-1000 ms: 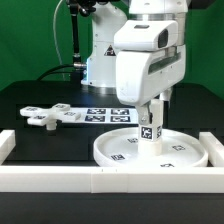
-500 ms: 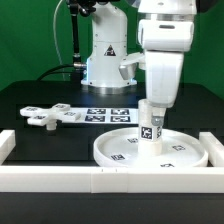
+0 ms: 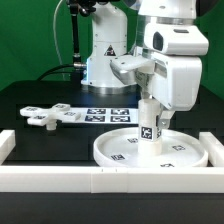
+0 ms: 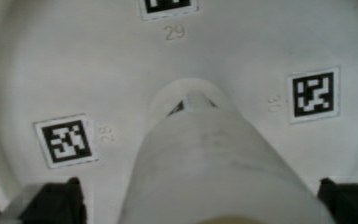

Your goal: Assemble round table

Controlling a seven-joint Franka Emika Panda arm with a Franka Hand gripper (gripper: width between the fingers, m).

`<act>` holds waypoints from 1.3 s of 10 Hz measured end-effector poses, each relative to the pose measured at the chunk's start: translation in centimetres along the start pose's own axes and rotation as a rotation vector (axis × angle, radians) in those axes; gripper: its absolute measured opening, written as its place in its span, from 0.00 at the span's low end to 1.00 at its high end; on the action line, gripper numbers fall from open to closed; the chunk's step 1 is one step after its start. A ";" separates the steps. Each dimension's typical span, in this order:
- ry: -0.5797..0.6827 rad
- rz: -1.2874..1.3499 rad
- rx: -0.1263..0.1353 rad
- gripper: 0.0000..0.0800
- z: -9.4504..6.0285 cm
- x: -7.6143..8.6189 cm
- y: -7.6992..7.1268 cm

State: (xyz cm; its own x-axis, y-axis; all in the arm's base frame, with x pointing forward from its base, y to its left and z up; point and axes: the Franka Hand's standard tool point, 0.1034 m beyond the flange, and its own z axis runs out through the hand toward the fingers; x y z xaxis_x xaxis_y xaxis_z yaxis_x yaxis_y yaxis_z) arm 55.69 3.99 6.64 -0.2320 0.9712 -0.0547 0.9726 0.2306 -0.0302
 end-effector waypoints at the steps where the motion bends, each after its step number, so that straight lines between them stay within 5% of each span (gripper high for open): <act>1: -0.010 -0.071 0.002 0.81 0.0 -0.3 -0.1; 3: -0.016 -0.126 0.004 0.81 0.1 -0.6 -0.1; 5: -0.015 -0.119 0.005 0.51 0.1 -0.7 -0.2; 10: -0.015 0.050 0.004 0.51 0.1 -0.7 -0.2; 13: -0.024 0.524 0.036 0.51 0.1 -0.1 -0.6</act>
Offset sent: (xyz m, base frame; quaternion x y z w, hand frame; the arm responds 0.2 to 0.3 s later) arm 0.0000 0.0000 0.0000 0.0000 0.0000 0.0000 1.0000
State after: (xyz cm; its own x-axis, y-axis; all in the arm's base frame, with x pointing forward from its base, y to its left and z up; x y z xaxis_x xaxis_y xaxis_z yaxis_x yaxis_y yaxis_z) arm 55.13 3.79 6.51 0.2845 0.9540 -0.0942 0.9572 -0.2881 -0.0267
